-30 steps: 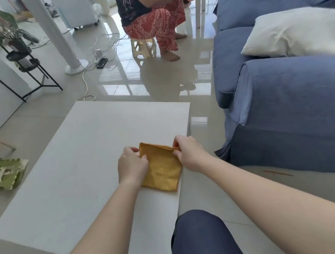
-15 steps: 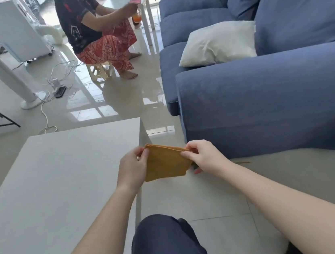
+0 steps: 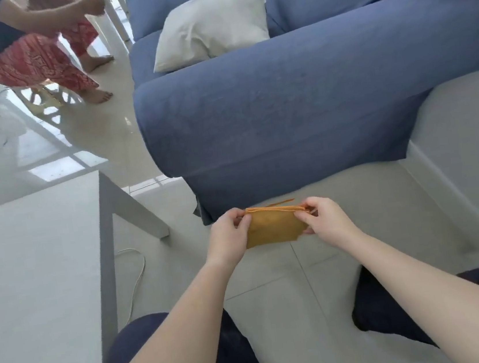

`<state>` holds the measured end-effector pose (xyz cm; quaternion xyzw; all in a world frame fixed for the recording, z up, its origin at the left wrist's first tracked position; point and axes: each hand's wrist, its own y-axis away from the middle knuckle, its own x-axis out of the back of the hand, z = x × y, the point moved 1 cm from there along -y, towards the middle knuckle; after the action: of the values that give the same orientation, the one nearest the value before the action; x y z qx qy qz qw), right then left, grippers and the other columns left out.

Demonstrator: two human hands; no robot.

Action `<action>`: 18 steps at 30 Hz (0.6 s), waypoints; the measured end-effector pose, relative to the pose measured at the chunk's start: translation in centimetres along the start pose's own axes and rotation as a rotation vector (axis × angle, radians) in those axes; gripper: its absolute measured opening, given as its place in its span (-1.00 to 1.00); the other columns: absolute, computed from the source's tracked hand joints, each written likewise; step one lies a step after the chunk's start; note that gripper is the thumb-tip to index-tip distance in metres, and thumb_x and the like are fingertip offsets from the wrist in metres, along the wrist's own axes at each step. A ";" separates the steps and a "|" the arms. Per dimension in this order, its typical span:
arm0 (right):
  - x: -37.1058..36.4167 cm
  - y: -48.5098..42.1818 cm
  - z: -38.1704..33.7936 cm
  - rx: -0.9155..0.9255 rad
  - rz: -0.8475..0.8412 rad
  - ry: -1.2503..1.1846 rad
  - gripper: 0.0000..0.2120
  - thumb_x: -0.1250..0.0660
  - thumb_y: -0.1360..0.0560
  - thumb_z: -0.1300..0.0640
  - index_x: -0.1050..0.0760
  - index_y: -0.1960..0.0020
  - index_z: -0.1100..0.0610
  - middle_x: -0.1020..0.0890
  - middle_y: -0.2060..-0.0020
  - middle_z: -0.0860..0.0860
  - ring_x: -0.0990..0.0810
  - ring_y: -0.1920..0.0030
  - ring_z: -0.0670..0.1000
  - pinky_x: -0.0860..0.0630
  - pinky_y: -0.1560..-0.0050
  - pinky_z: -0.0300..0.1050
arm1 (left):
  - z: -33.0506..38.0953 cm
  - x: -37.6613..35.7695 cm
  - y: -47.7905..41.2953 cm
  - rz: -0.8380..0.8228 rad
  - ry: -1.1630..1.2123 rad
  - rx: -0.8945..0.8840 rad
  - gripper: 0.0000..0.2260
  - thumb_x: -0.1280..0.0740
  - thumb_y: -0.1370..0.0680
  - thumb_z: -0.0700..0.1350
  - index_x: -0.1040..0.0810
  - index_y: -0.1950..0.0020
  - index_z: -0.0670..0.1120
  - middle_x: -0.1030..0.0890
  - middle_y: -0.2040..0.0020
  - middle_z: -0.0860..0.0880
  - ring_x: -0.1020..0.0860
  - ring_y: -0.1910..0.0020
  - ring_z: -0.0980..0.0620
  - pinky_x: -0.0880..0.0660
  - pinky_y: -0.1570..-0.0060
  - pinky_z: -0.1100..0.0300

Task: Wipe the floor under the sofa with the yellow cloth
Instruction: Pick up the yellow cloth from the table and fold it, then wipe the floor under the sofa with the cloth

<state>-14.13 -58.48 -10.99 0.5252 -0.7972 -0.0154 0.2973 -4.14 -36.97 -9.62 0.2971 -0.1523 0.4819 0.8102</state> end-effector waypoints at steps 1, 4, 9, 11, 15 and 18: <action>0.4 -0.2 1.4 -0.034 0.007 0.003 -0.92 -0.39 -0.63 0.18 -0.62 -0.05 0.20 -0.64 0.11 0.10 -0.70 0.12 0.15 -0.74 0.16 0.03 | -0.3 -1.5 -0.5 -0.027 -0.004 0.020 -0.80 -0.29 -0.69 0.03 -0.66 -0.16 -0.01 -0.70 -0.02 0.02 -0.62 -0.01 0.01 -0.51 0.03 0.12; 0.9 -0.8 5.8 -0.114 0.006 -0.001 -0.89 -0.36 -0.64 0.19 -0.64 -0.09 0.19 -0.63 0.10 0.13 -0.68 0.17 0.13 -0.73 0.21 0.02 | -1.8 -5.9 -2.1 -0.098 -0.040 0.076 -0.73 -0.26 -0.70 0.05 -0.64 -0.26 -0.05 -0.70 -0.10 -0.05 -0.62 -0.06 -0.07 -0.53 -0.03 0.10; 0.6 -2.9 12.2 -0.227 -0.012 -0.014 -0.90 -0.33 -0.66 0.21 -0.61 -0.02 0.19 -0.57 0.13 0.09 -0.63 0.17 0.07 -0.74 0.14 0.15 | -4.8 -12.4 -4.7 -0.204 -0.052 0.173 -0.70 -0.23 -0.73 0.03 -0.61 -0.36 -0.05 -0.69 -0.16 -0.07 -0.65 -0.11 -0.10 -0.59 -0.10 0.08; 0.2 -4.0 14.5 -0.288 -0.015 0.002 -0.89 -0.33 -0.66 0.21 -0.63 -0.04 0.18 -0.57 0.10 0.08 -0.63 0.15 0.09 -0.74 0.15 0.17 | -6.2 -14.6 -5.7 -0.233 -0.047 0.188 -0.74 -0.24 -0.72 0.02 -0.62 -0.30 -0.05 -0.71 -0.11 -0.08 -0.67 -0.07 -0.12 -0.62 -0.12 0.01; -0.3 -6.3 18.8 -0.349 -0.042 0.032 -0.91 -0.34 -0.65 0.20 -0.64 -0.05 0.14 -0.60 0.04 0.08 -0.65 0.06 0.14 -0.74 0.18 0.12 | -9.1 -18.6 -8.3 -0.285 -0.040 0.242 -0.83 -0.27 -0.71 0.02 -0.61 -0.15 -0.01 -0.69 0.00 -0.06 -0.67 0.01 -0.11 -0.62 -0.05 0.00; -0.5 -8.1 21.4 -0.396 -0.057 0.037 -0.90 -0.34 -0.65 0.21 -0.63 -0.08 0.15 -0.60 -0.01 0.11 -0.66 0.05 0.14 -0.74 0.18 0.04 | -11.1 -21.2 -10.1 -0.311 -0.024 0.281 -0.82 -0.30 -0.69 0.02 -0.63 -0.14 -0.04 -0.70 0.00 -0.08 -0.69 0.03 -0.13 -0.63 -0.05 -0.03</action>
<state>-17.79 -67.84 -31.58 0.4789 -0.7578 -0.1706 0.4090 -6.15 -48.28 -32.97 0.4329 -0.0457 0.3641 0.8234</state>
